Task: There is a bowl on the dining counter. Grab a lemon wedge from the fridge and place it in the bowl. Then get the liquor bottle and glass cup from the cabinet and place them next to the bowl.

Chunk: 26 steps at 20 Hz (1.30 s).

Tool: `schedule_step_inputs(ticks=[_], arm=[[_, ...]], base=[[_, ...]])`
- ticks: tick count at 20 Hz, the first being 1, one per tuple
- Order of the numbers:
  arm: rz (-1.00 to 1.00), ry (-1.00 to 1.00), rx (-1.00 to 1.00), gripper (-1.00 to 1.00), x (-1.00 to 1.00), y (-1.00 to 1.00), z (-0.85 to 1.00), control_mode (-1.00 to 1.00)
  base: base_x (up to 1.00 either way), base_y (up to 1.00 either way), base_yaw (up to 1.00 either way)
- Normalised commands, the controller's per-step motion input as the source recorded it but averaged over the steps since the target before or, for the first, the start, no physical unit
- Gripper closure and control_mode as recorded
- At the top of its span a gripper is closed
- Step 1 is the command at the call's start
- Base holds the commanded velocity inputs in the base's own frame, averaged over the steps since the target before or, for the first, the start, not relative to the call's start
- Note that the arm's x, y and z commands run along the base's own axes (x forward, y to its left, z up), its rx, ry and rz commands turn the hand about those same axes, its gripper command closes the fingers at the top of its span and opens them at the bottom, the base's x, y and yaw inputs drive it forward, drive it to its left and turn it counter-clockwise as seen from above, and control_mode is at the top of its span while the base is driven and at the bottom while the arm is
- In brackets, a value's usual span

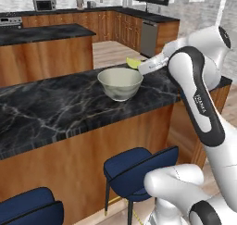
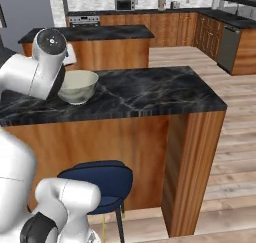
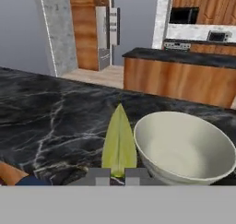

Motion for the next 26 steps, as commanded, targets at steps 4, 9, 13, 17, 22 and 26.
schedule_step_inputs(ticks=[4,9,13,17,22,26], arm=[[0.00,0.41,-0.03,1.00,0.35,-0.02,-0.13,-1.00],[-0.02,0.39,-0.05,1.00,0.40,0.00,-0.25,-1.00],[-0.02,0.11,-0.12,1.00,0.18,0.00,-0.42,-1.00],[-0.01,0.00,-0.17,1.00,0.21,0.00,-0.23,-1.00],[-0.05,0.00,-0.15,1.00,0.41,0.00,-0.22,-1.00],[-0.04,0.09,-0.11,1.00,0.50,0.00,-0.15,-1.00]], base=[[0.00,0.00,0.00],[0.00,0.00,0.00],[0.00,0.00,0.00],[0.00,0.00,0.00],[0.00,0.00,0.00],[0.00,0.00,0.00]])
